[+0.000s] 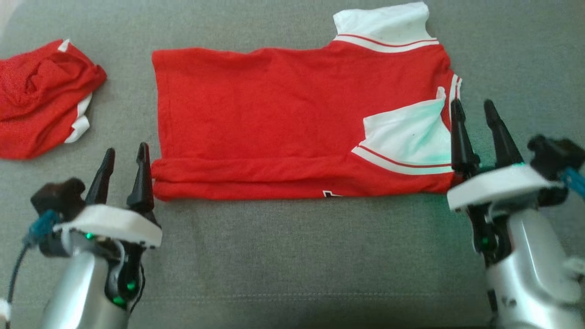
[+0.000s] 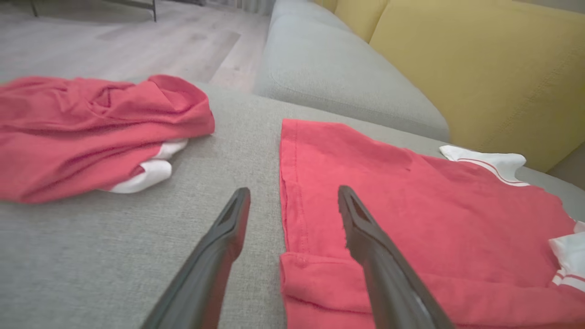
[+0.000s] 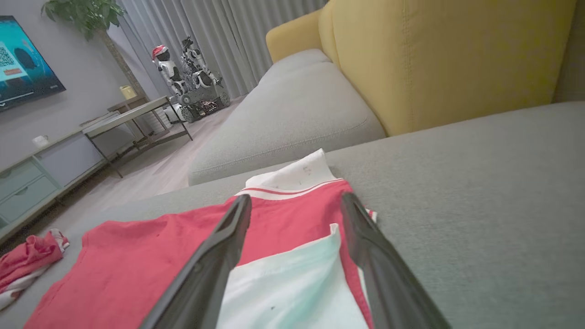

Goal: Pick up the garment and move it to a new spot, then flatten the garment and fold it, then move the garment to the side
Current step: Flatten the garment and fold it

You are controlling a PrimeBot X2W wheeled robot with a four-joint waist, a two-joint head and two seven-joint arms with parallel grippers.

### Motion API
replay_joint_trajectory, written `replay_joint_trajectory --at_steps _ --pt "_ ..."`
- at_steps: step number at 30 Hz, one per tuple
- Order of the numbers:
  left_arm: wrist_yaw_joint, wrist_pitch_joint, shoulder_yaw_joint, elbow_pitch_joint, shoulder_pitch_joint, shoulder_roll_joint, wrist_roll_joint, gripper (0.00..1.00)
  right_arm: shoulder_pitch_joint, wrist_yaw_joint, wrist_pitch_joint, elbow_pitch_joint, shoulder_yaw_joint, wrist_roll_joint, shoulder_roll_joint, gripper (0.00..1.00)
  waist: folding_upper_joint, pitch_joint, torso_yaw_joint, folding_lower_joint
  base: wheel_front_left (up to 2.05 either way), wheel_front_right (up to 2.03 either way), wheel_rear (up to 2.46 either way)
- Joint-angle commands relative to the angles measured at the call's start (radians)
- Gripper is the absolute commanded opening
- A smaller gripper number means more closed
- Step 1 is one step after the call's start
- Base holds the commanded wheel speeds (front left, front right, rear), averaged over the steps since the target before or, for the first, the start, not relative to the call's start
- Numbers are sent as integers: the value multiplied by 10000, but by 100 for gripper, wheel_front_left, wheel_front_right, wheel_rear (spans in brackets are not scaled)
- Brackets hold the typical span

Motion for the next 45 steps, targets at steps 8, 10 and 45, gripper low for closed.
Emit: replay_joint_trajectory --at_steps 8,10,45 --pt "602 -526 436 -1501 1057 157 1141 100 1657 -7 -15 -2121 -269 -1539 177 100 0 -663 -169 -1 0 0 0" --pt "679 -538 455 -1639 1363 131 1319 100 2035 -7 119 -2484 -321 -1717 208 100 0 -775 -223 -1 0 0 0" --pt "-679 1029 37 397 617 -111 108 100 2264 -7 2004 -1880 -649 -1613 263 100 0 -221 -174 -1 0 0 0"
